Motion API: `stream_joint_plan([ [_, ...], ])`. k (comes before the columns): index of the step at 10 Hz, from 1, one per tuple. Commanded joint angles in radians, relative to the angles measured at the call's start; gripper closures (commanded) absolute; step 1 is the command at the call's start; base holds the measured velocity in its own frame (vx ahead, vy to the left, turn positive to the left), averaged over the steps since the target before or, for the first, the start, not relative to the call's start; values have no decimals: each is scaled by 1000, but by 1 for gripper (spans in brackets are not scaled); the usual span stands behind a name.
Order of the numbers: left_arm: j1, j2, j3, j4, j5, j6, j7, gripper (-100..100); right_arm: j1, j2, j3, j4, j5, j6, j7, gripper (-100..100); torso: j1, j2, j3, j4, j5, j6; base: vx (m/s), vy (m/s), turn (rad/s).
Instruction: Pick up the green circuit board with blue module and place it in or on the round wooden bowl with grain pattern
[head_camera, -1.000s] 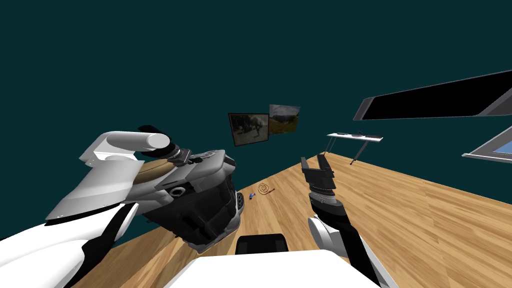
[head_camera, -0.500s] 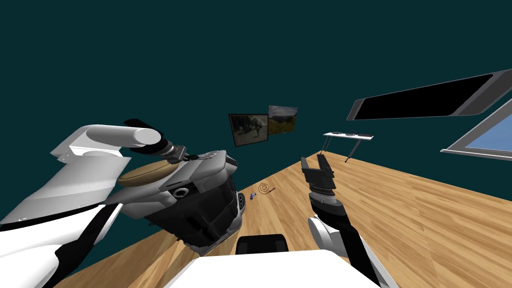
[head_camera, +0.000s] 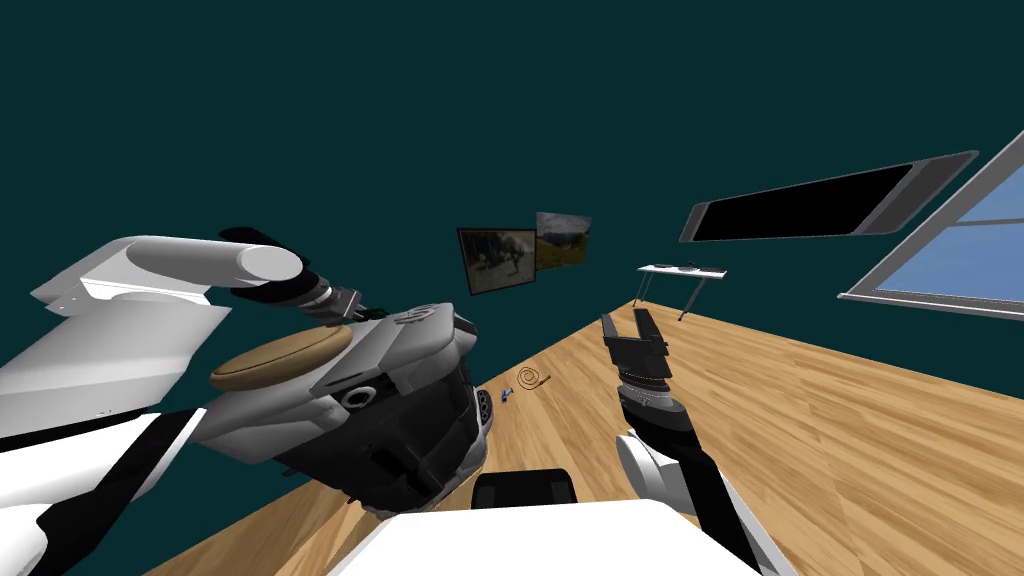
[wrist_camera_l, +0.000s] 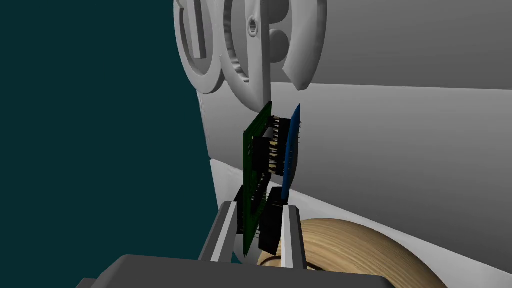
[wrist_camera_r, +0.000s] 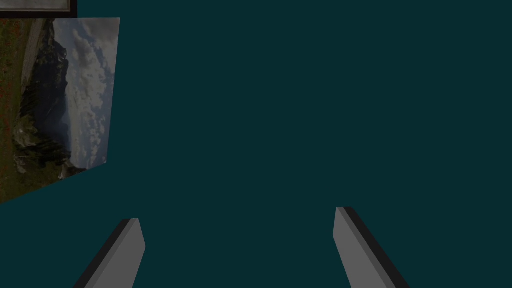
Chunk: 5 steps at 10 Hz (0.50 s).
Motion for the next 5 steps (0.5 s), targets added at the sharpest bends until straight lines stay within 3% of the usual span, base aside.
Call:
stream_joint_plan([
  [1, -10, 40, -11, 28, 35, -1, 2, 100, 0, 0, 0, 0, 0, 0, 0, 0, 0, 0, 0, 0, 0, 0, 19, 79, -64],
  [5, -39, 135, -34, 64, 125, -12, -9, 100, 0, 0, 0, 0, 0, 0, 0, 0, -4, 0, 0, 0, -1, -1, 26, 56, -20],
])
